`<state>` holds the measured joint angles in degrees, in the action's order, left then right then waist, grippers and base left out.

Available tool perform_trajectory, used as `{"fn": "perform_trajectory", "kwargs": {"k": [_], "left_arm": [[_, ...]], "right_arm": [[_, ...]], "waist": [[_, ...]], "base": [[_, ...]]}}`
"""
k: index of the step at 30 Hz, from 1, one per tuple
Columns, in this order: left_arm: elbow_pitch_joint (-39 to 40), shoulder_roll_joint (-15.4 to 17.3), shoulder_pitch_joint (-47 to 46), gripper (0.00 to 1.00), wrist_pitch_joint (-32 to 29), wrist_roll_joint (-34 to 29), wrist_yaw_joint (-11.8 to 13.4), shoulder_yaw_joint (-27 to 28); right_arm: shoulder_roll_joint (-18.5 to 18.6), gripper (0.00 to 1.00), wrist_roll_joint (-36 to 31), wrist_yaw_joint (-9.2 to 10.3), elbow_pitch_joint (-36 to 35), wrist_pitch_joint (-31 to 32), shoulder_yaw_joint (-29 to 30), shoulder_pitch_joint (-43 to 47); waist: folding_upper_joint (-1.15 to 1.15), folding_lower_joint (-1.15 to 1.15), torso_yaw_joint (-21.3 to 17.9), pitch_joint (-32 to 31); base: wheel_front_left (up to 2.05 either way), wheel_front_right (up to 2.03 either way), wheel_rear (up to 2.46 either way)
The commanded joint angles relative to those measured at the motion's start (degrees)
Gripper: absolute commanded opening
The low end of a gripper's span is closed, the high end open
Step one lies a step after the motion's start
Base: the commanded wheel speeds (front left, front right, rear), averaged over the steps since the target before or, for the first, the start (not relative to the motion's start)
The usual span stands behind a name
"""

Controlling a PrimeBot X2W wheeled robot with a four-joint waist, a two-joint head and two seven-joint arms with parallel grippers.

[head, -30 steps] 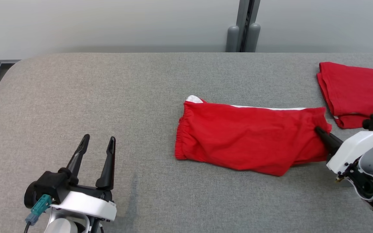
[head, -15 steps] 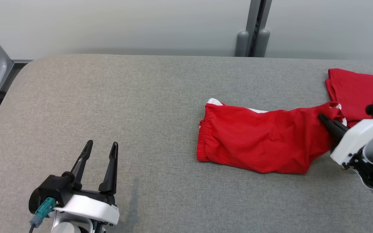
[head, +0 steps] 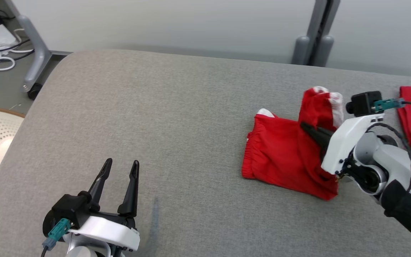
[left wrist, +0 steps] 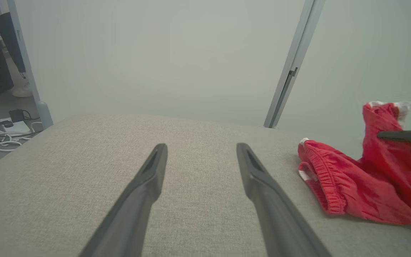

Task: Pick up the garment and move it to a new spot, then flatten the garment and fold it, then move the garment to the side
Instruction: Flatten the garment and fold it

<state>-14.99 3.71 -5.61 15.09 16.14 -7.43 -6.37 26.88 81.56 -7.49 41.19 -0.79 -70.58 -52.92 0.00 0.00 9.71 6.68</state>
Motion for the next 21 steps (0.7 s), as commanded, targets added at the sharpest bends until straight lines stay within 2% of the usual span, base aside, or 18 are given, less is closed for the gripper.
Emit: {"fn": "perform_trajectory", "kwargs": {"k": [1,7,14,15,16,18,21], "left_arm": [[-0.19,0.14,-1.02,1.0,0.04,0.34,-0.07,-0.06],[-0.7,-0.02,-1.31,1.0,0.04,0.5,-0.08,-0.81],[-0.94,-0.2,-1.28,1.0,0.04,0.35,-0.08,-0.67],[-0.99,-0.2,-1.33,1.0,0.04,0.3,-0.08,-0.61],[-1.04,-0.2,-1.42,1.0,0.04,0.23,-0.08,-0.56],[-1.07,-0.23,-1.62,1.0,0.04,0.12,-0.08,-0.61],[-1.14,-0.21,-1.86,1.0,0.04,0.16,-0.08,-0.65]], "right_arm": [[-0.74,0.0,0.03,-0.03,0.57,1.02,-0.09,-0.67],[-3.96,0.0,1.33,-0.03,3.73,4.18,-0.45,-0.27],[-6.85,0.0,2.31,-0.04,5.51,5.86,-0.83,0.42],[-7.31,0.15,2.37,-0.03,5.91,6.04,-0.88,0.57],[-7.78,0.4,2.31,-0.04,6.29,6.1,-0.96,0.7],[-8.42,1.0,2.36,-0.04,7.07,6.23,-1.03,0.64],[-9.32,1.0,2.39,-0.03,7.61,6.05,-1.08,0.52]], "waist": [[0.0,0.0,1.33,0.16],[0.0,0.0,4.02,0.43],[0.0,0.0,4.82,0.43],[0.0,0.0,4.81,0.42],[0.0,0.0,4.78,0.42],[0.0,0.0,4.65,0.45],[0.0,0.0,4.33,0.51]], "base": [[0.0,0.0,0.0],[0.0,0.0,0.0],[0.0,0.0,0.0],[0.0,0.0,0.0],[0.0,0.0,0.0],[0.0,0.0,0.0],[0.0,0.0,0.0]]}}
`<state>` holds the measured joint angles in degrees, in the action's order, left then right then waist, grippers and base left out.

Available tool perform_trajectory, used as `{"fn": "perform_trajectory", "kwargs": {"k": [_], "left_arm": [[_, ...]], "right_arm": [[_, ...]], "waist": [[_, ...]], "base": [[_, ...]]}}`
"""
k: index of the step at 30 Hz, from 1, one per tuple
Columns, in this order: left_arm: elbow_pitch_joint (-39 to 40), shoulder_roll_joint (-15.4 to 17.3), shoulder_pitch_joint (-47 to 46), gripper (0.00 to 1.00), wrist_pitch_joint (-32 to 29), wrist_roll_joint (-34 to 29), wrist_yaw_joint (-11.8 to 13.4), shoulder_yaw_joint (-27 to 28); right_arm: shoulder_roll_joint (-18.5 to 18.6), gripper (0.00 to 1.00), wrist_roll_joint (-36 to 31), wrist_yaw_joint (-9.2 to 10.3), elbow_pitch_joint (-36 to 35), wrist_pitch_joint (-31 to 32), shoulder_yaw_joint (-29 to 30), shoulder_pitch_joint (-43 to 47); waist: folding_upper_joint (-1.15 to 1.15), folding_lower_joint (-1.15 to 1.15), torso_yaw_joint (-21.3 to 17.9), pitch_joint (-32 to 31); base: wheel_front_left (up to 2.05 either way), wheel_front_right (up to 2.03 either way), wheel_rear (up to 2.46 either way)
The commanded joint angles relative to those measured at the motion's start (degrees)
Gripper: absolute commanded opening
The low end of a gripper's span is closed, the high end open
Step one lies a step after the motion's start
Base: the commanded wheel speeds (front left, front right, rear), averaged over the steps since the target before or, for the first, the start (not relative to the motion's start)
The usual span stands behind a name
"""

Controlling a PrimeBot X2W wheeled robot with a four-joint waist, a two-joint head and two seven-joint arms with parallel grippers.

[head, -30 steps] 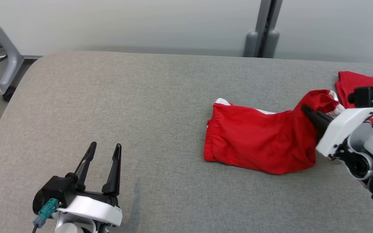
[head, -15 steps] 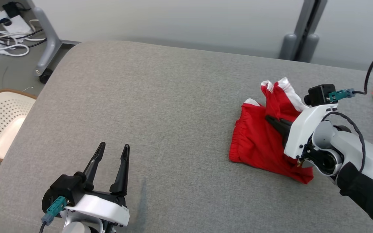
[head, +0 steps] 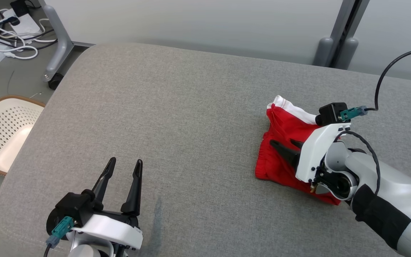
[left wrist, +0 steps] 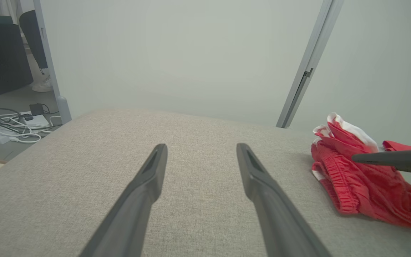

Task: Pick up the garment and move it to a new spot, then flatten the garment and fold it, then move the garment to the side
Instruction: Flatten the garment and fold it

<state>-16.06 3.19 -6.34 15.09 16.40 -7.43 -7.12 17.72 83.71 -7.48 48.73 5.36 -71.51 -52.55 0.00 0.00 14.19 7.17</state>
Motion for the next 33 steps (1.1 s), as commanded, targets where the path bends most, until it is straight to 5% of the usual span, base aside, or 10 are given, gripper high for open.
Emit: {"fn": "perform_trajectory", "kwargs": {"k": [1,9,21,31,33], "left_arm": [[-0.09,0.32,-1.13,1.0,0.04,-0.1,-0.08,0.15],[-0.19,0.75,-0.32,1.0,0.04,-0.29,-0.08,0.61],[0.29,1.03,1.19,1.0,0.04,-0.42,-0.09,1.48],[0.1,1.24,0.73,1.0,0.04,-0.16,-0.09,0.67],[0.02,1.39,0.55,1.0,0.04,0.02,-0.09,0.43]], "right_arm": [[-0.39,1.0,0.21,-0.04,0.05,-0.38,-0.16,0.14],[1.96,1.0,0.85,-0.04,-6.3,-5.41,1.6,0.87],[15.44,1.0,2.08,-0.05,-13.13,-17.01,7.37,6.13],[14.99,1.0,1.77,-0.05,-9.91,-15.97,6.41,8.24],[14.34,0.35,1.36,-0.05,-9.43,-15.27,5.85,7.84]], "waist": [[0.0,0.0,-0.3,0.02],[0.0,0.0,-2.57,-1.2],[0.0,0.0,-6.72,-3.03],[0.0,0.0,-7.36,-2.84],[0.0,0.0,-6.99,-2.67]], "base": [[0.0,0.0,0.0],[0.0,0.0,0.0],[0.0,0.0,0.0],[0.0,0.0,0.0],[0.0,0.0,0.0]]}}
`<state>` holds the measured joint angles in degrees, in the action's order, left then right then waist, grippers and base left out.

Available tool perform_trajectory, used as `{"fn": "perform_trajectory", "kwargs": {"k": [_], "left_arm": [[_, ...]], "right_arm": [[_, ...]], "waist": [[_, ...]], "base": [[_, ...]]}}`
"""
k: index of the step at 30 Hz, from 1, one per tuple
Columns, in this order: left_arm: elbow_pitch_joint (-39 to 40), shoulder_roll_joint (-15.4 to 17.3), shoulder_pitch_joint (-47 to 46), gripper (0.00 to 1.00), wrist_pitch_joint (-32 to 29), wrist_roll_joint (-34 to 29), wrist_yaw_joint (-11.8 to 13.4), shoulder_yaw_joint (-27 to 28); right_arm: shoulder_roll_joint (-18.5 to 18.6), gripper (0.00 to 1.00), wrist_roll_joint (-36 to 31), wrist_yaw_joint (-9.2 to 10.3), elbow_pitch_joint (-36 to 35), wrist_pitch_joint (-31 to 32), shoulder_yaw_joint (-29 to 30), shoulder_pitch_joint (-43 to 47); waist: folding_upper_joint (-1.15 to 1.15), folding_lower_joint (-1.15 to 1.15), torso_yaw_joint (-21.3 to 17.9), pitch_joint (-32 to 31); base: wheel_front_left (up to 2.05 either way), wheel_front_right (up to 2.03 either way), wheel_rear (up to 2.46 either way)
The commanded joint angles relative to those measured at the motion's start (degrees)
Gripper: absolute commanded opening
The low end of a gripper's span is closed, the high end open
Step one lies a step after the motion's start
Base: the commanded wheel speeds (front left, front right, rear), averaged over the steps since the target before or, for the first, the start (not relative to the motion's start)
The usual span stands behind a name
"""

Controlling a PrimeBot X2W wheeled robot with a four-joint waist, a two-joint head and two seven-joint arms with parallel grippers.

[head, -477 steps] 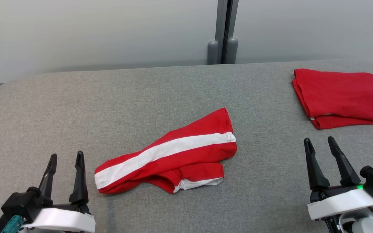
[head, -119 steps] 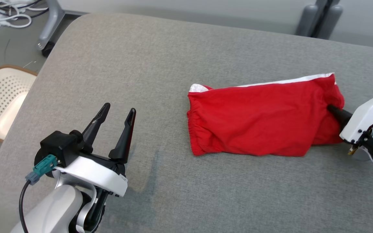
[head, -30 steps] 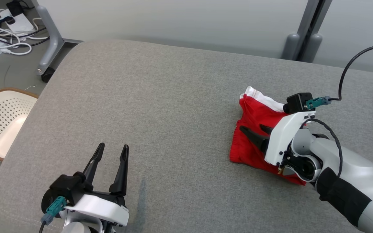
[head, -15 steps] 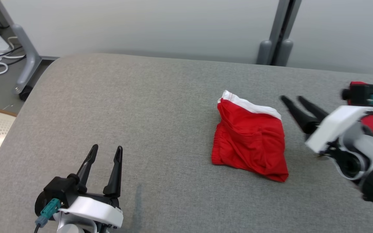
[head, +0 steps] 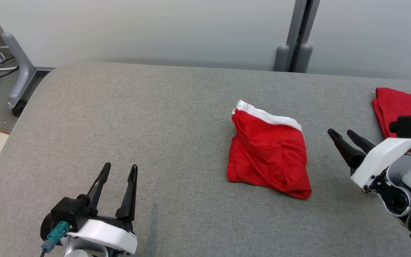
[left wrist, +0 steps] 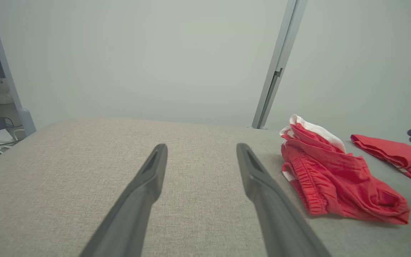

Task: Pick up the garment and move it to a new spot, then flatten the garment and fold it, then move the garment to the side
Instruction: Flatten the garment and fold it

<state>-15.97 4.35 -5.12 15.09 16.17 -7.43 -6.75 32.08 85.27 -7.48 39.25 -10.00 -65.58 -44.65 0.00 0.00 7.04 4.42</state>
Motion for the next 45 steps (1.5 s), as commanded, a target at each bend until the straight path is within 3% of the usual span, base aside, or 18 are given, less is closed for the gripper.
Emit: {"fn": "perform_trajectory", "kwargs": {"k": [1,7,24,31,38,45], "left_arm": [[-0.07,0.28,-0.76,1.0,0.04,0.28,-0.09,0.03],[-0.18,0.2,-1.37,1.0,0.04,0.57,-0.09,-0.66],[-0.59,-0.47,-1.92,1.0,0.04,1.1,-0.08,-1.36],[-0.61,-0.56,-2.06,1.0,0.04,0.64,-0.08,-0.99],[-0.93,-0.38,-1.07,1.0,0.04,0.35,-0.08,-0.58],[-0.84,-0.16,-0.89,1.0,0.04,0.16,-0.08,-0.52]], "right_arm": [[-0.6,0.0,-0.17,-0.05,0.1,0.85,-0.44,-0.15],[-3.64,0.0,0.52,-0.05,1.7,4.67,-2.01,-0.44],[-9.03,0.0,1.67,-0.05,7.47,8.26,-3.34,0.27],[-10.83,0.0,-0.42,-0.05,3.76,6.87,-4.76,0.57],[-11.69,0.0,-3.06,-0.05,-4.34,7.55,-6.54,3.31],[-9.85,0.0,-5.46,-0.05,-12.46,6.77,-7.06,4.29]], "waist": [[0.0,0.0,0.37,0.2],[0.0,0.0,2.23,1.01],[0.0,0.0,7.08,3.28],[0.0,0.0,7.61,3.57],[0.0,0.0,6.47,2.46],[0.0,0.0,3.95,1.61]], "base": [[0.0,0.0,0.0],[0.0,0.0,0.0],[0.0,0.0,0.0],[0.0,0.0,0.0],[0.0,0.0,0.0],[0.0,0.0,0.0]]}}
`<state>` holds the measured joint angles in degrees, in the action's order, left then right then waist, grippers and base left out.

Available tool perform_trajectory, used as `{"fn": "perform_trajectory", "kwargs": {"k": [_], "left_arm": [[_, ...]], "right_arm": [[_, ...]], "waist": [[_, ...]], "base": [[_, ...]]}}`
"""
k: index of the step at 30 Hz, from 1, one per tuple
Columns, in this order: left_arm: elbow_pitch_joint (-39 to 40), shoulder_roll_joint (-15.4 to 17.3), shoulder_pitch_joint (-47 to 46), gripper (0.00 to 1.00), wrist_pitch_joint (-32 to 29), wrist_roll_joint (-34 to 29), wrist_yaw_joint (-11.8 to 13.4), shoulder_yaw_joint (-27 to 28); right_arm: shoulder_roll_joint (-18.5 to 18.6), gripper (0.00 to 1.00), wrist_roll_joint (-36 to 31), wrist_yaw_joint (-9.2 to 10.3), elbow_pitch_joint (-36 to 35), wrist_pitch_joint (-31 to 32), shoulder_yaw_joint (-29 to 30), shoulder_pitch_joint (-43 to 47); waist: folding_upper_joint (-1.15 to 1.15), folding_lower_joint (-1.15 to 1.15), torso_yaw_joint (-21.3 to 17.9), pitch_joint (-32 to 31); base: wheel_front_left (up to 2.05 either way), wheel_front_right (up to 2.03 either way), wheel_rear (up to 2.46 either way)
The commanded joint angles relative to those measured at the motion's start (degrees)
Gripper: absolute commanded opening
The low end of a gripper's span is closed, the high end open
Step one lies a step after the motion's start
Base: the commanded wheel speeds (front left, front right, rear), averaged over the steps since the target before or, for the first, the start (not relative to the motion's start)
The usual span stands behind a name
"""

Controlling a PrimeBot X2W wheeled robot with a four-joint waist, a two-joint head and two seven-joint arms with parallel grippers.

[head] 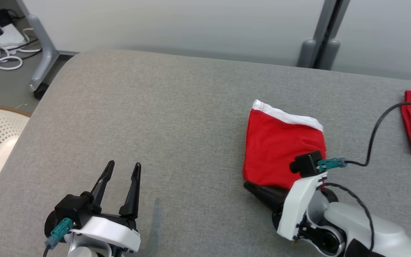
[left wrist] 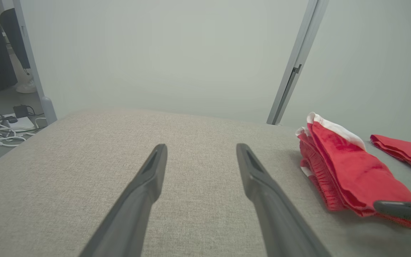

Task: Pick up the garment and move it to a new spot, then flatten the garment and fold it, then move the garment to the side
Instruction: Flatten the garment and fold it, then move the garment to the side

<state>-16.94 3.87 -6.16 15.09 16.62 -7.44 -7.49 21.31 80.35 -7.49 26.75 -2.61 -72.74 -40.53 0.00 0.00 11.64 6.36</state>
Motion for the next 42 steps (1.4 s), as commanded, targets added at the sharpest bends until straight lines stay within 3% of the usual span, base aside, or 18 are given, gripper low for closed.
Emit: {"fn": "perform_trajectory", "kwargs": {"k": [1,15,22,23,25,26,27,34,42], "left_arm": [[0.16,0.27,0.21,1.0,0.04,-0.35,-0.07,0.22],[0.16,0.73,1.15,1.0,0.04,-0.54,-0.07,0.23],[0.3,1.11,0.94,1.0,0.04,-0.45,-0.07,0.03],[0.28,1.08,0.93,1.0,0.04,-0.47,-0.07,-0.02],[0.14,1.02,0.93,1.0,0.04,-0.45,-0.07,-0.11],[0.09,0.98,0.91,1.0,0.04,-0.42,-0.07,-0.15],[0.05,0.94,0.88,1.0,0.04,-0.41,-0.07,-0.21],[-0.17,1.19,0.3,1.0,0.04,-0.2,-0.07,-0.51],[-0.11,0.73,0.99,1.0,0.04,-0.17,-0.07,-0.42]], "right_arm": [[1.31,0.0,-0.7,-0.04,-0.53,-1.1,0.16,0.01],[9.65,0.0,0.14,-0.04,3.07,-6.66,5.87,-0.75],[10.49,0.0,-0.82,-0.04,5.5,-7.3,7.34,-1.38],[10.37,0.04,-0.9,-0.04,6.03,-7.16,7.48,-1.59],[10.03,0.38,-0.91,-0.04,7.03,-6.64,7.72,-1.8],[9.82,0.81,-0.43,-0.04,7.59,-6.37,8.02,-1.8],[9.59,1.0,0.23,-0.04,8.41,-5.83,8.32,-1.75],[8.44,1.0,2.3,-0.04,13.56,-1.6,9.08,-3.1],[9.01,1.0,-2.84,-0.04,16.71,-9.5,10.39,-5.58]], "waist": [[0.0,0.0,-1.04,-0.52],[0.0,0.0,-4.02,-3.0],[0.0,0.0,-3.82,-2.74],[0.0,0.0,-3.73,-2.7],[0.0,0.0,-3.52,-2.64],[0.0,0.0,-3.42,-2.58],[0.0,0.0,-3.32,-2.51],[0.0,0.0,-2.28,-1.99],[0.0,0.0,-0.97,-2.25]], "base": [[0.0,0.0,0.0],[0.0,0.0,0.0],[0.0,0.0,0.0],[0.0,0.0,0.0],[0.0,0.0,0.0],[0.0,0.0,0.0],[0.0,0.0,0.0],[0.0,0.0,0.0],[0.0,0.0,0.0]]}}
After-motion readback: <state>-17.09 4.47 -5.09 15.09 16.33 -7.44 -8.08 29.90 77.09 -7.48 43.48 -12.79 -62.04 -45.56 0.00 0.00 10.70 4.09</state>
